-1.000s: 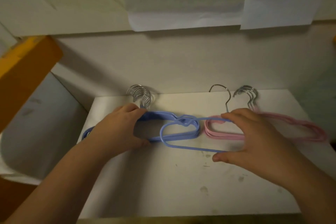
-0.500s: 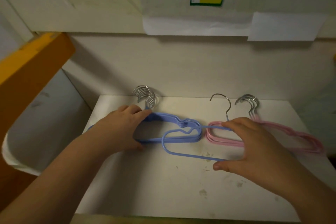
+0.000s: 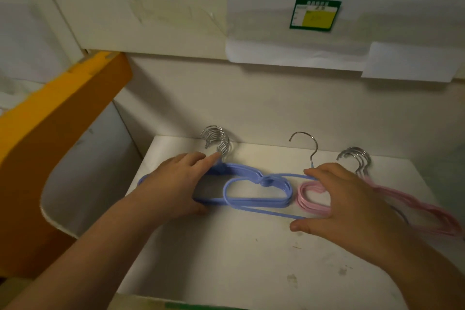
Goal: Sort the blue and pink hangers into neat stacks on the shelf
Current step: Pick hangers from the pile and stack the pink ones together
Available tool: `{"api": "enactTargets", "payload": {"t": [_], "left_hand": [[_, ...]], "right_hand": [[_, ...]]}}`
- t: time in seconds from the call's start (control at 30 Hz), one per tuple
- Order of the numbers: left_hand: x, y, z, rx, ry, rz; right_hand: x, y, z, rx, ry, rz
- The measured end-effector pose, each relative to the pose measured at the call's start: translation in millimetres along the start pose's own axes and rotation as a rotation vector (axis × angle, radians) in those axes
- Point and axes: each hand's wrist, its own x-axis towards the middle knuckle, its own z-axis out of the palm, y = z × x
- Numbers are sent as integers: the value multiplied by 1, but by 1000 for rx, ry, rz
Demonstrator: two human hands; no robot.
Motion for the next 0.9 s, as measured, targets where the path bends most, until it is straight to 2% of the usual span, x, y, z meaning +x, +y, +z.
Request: {"api": "enactTargets", "payload": {"t": [0.13,0.3,0.5,0.7,0.9], "left_hand": [[-29,-9,-10,-67,60,-133],[-56,-10,-22,-134,65,-304],[-53,-14,-19,-123,92,-304],[-31,-28,-5,-94,-2,-271],[-27,-28,-8,-86,-21,-253]], "right_hand": [[23,-18,12,-111,90,-51],[60,-66,45,-229,87,-187],[87,-115,77,-224,121,-253],[85,-94,79,-163,4,-256],[76,-45,54,-269,-139,-191]]}}
